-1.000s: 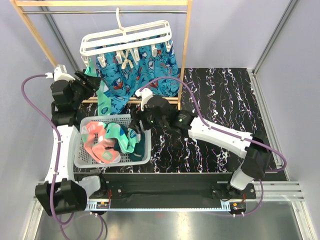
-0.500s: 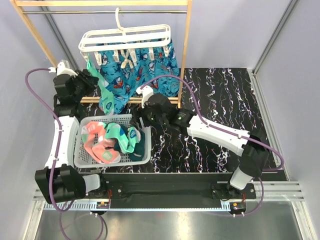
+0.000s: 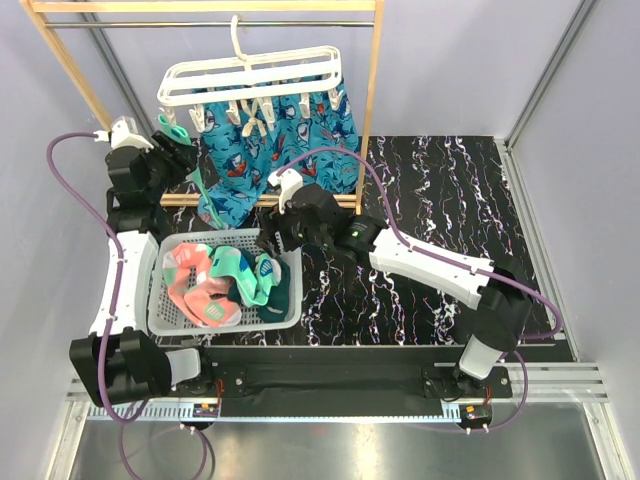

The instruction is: Remove the socks clipped to the hanger

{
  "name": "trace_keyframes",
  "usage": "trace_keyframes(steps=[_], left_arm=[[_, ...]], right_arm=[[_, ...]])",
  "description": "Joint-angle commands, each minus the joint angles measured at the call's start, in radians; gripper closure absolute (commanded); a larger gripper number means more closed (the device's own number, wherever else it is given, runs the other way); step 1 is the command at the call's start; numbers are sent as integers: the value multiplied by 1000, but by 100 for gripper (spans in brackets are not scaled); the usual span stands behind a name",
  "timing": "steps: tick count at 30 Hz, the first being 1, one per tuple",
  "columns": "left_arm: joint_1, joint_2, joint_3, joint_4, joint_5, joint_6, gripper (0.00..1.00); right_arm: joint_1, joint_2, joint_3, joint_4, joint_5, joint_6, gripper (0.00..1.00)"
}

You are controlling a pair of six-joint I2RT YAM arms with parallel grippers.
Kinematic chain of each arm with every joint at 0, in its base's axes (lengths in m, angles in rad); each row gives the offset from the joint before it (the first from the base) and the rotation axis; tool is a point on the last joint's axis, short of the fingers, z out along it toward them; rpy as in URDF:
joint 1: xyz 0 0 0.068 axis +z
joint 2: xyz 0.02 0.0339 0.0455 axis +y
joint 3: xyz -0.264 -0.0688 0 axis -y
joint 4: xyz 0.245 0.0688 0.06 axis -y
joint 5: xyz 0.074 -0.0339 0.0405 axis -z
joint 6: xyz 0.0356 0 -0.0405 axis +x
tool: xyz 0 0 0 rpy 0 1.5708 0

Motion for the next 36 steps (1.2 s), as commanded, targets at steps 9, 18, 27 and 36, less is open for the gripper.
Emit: trace_keyframes(steps=[9, 18, 27, 36], left_arm=[[-1, -33, 4, 112, -5, 6, 36], [-9, -34, 17, 94, 9, -32, 35], [-9, -73, 63, -12, 33, -38, 36], [-9, -105, 96, -113, 0, -7, 36]], right_arm=[[-9, 31, 66, 51, -1, -24, 26], [-27, 144, 145, 205, -12, -112, 25], [-27, 473, 450, 317, 25, -164, 25], [-32, 710, 681, 429, 84, -207, 22]])
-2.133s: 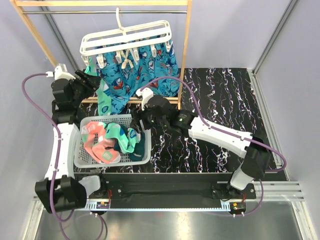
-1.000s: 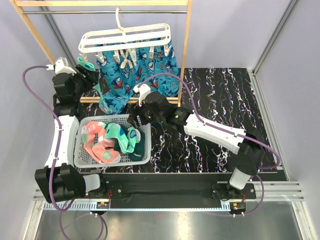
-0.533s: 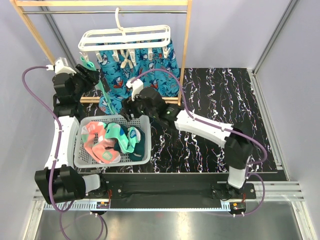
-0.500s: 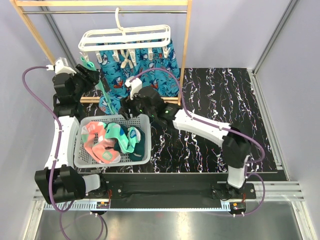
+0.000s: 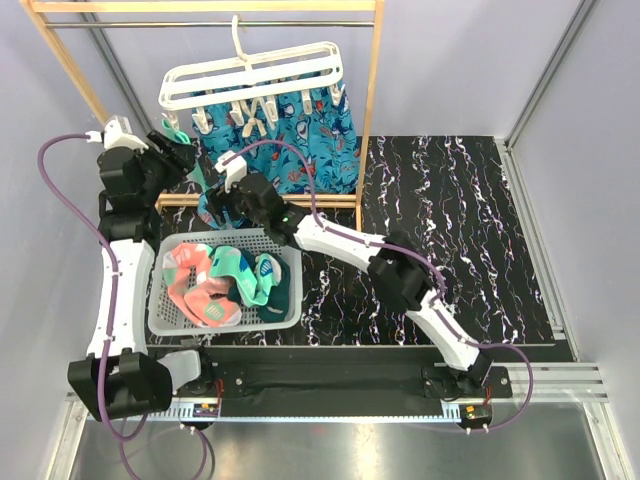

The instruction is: Remove the socks clipped to the hanger

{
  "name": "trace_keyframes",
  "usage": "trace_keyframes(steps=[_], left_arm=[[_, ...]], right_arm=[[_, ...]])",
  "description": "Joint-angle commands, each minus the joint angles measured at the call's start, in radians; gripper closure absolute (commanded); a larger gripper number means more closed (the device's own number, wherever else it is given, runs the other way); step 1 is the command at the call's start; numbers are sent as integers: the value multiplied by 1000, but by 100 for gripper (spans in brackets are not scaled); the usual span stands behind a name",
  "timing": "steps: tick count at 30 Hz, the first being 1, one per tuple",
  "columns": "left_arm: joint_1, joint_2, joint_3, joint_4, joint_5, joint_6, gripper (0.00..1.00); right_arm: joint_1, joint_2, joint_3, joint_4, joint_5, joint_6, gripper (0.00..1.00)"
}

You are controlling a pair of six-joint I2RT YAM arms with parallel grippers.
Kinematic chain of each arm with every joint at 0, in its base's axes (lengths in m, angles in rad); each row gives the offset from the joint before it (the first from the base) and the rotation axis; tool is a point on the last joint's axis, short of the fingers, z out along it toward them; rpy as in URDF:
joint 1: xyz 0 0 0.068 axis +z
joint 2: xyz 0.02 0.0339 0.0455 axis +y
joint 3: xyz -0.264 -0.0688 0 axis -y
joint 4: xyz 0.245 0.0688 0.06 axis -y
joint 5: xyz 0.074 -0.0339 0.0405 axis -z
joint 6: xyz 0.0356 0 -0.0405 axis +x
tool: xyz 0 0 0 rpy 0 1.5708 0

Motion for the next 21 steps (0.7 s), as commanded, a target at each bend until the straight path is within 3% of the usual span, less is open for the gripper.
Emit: trace_keyframes(steps=[1, 10, 13, 14, 15, 21], left_arm=[[-2, -51, 54, -33, -16, 26, 36], [-2, -177, 126, -203, -195, 56, 35], [-2, -163, 195, -246, -203, 79, 35], [-2, -160, 213, -251, -229, 84, 35], [-2, -160, 222, -256, -232, 89, 35], [-2, -134, 305, -300, -277, 112, 35]], right_arm=[[-8, 63, 122, 104, 29, -42, 22], [-18, 229, 302, 111, 5, -43, 23], [-22, 272, 362, 98, 5, -42, 37], [-22, 273, 367, 97, -1, -46, 51], [-21, 272, 367, 97, -3, -52, 57], [-21, 142, 232, 97, -8, -108, 79]])
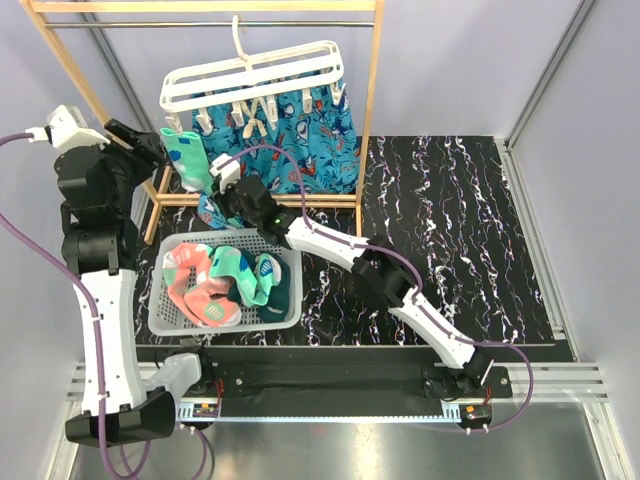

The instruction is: Remove the socks clipped to the hanger

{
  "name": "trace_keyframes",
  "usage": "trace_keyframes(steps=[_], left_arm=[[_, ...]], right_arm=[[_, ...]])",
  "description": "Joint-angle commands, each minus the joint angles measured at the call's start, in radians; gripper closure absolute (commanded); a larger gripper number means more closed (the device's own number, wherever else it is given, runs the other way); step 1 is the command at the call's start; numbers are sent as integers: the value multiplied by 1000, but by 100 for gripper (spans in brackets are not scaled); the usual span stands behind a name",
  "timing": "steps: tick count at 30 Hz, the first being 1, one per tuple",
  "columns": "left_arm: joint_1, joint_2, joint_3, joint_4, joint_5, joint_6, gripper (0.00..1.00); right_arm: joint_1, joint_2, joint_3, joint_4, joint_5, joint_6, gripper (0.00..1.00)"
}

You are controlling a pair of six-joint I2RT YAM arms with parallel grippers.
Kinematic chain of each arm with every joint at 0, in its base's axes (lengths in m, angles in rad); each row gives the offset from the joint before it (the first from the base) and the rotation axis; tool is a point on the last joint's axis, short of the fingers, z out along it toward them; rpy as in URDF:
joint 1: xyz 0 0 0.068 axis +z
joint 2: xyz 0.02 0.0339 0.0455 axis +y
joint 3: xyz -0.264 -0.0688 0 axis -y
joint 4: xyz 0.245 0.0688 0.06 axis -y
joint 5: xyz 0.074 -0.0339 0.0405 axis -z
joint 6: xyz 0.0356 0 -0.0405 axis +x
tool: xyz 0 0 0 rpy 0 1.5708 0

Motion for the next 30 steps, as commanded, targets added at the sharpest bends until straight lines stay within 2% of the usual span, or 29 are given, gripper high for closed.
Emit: trace_keyframes(steps=[1, 4, 6, 14, 20, 25, 26, 27, 30], left_arm=[[-1, 28, 87, -35, -58, 39, 35], [-1, 39, 131, -55, -29, 40, 37], [-1, 45, 160, -66, -8, 49, 38], [17, 43, 184, -49, 182, 125, 38], [146, 56, 193, -6, 438, 71, 37], [256, 73, 97, 233, 727, -64, 35], [275, 73, 64, 347, 765, -105, 35], [298, 67, -7, 400, 790, -190, 35], [396, 50, -88, 577, 850, -294, 35]], right_arm=[[-9, -139, -78, 43, -4, -54, 83], [-3, -227, -157, 35, -5, -80, 95], [6, -282, -196, 18, 13, -94, 100], [39, -497, -394, -16, 4, -102, 100], [37, -604, -531, -14, -116, -40, 100], [36, -661, -623, 6, -194, -13, 100], [37, -678, -653, 16, -203, 15, 100], [37, -684, -663, 23, -211, 21, 100], [36, -703, -683, 20, -214, 24, 100]])
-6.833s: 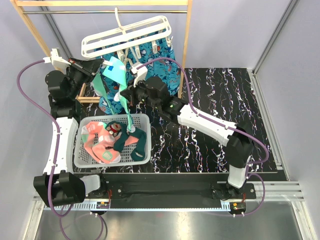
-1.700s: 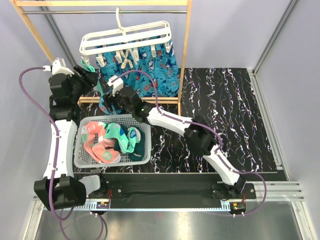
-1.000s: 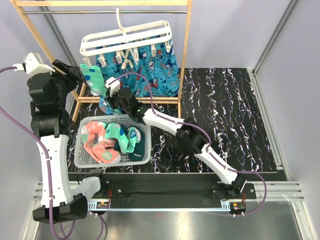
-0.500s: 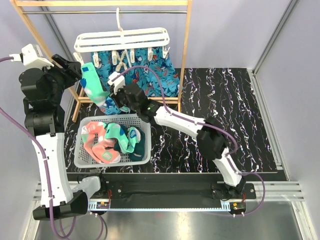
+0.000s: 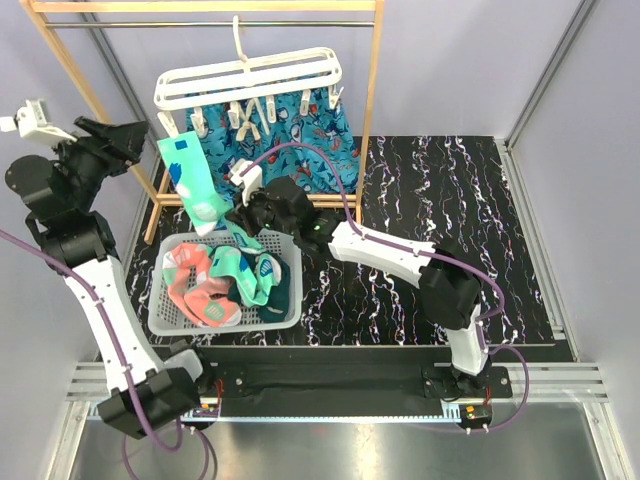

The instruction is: Remove the socks clipped to the hanger

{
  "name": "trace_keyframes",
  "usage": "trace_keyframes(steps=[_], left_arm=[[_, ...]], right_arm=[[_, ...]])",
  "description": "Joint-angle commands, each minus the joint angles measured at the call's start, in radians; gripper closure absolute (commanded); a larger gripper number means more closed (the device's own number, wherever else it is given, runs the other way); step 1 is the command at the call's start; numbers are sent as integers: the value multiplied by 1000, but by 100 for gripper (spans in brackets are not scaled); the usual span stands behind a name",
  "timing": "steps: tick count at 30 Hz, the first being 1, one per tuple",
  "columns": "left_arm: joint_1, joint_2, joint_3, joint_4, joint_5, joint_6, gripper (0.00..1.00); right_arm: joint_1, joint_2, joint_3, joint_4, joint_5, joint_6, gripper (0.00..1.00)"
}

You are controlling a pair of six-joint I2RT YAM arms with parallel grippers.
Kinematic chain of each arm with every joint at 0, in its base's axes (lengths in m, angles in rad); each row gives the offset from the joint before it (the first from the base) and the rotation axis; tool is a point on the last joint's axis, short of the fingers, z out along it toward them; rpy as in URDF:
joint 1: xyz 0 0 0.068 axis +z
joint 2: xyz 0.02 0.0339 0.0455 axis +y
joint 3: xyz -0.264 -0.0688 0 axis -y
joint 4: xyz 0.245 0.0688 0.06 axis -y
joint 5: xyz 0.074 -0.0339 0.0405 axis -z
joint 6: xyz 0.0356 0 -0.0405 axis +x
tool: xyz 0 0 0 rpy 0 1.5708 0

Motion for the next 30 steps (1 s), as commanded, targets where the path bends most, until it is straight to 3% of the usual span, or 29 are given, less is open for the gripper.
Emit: trace_keyframes(steps=[1, 4, 11, 23, 28, 30], left_arm=[[89, 5, -75, 282, 186, -170, 34], [94, 40, -92, 376, 244, -183, 33], [107, 129, -150, 782, 383, -344, 31], [106, 272, -156, 1008, 432, -400, 30], [107, 364, -149, 1251, 445, -580, 30], [104, 396, -127, 1255, 452, -602, 30]], right_arm=[[-1, -79, -16, 49, -49, 29, 100], [-11, -99, -36, 51, -84, 35, 100], [-31, -119, -46, 55, -158, 55, 100], [-44, -110, -38, 59, -222, 93, 100], [-46, -111, -55, 63, -229, 96, 100], [-46, -116, -58, 62, -224, 92, 100]])
